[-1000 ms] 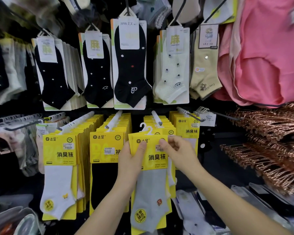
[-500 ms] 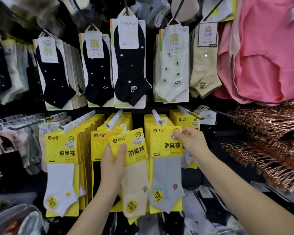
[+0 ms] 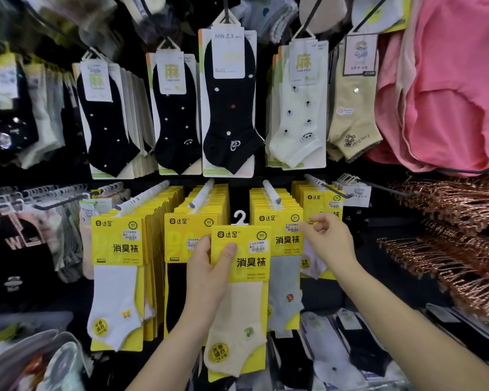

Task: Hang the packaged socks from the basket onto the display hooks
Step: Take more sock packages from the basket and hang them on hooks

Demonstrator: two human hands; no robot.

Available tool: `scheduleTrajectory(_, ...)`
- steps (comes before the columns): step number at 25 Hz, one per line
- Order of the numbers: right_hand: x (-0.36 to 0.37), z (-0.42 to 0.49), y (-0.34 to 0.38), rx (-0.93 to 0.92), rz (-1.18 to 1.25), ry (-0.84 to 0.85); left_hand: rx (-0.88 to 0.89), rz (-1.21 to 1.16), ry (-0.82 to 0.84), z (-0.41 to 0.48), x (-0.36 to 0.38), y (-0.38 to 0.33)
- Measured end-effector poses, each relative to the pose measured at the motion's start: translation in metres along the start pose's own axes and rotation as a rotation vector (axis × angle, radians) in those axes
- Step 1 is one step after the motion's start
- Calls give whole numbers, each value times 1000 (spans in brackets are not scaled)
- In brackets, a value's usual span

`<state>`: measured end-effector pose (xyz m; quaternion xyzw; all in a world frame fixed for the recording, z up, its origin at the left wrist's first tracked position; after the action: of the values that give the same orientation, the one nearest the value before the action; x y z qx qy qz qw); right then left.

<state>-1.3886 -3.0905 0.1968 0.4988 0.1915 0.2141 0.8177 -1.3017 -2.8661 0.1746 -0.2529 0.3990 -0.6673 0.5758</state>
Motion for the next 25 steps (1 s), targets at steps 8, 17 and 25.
scheduleTrajectory(8,11,-38,3,-33,182,249,-45,4,139,-7,58,-8)
scheduleTrajectory(17,5,1,8,-19,21,124,-68,45,226,-5,57,3)
scheduleTrajectory(25,10,4,-14,29,-79,92,-17,145,222,-2,62,11)
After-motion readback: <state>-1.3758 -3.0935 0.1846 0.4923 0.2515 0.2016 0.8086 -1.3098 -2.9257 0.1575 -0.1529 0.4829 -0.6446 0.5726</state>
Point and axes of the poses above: each hand's wrist, its own z-axis towards the middle knuckle, its own x-axis out of the palm, y = z × x, the point moved 5 cm from there along z, towards the middle knuckle, and after that the axes turned 10 degrees about z, right-handed, at the moved point
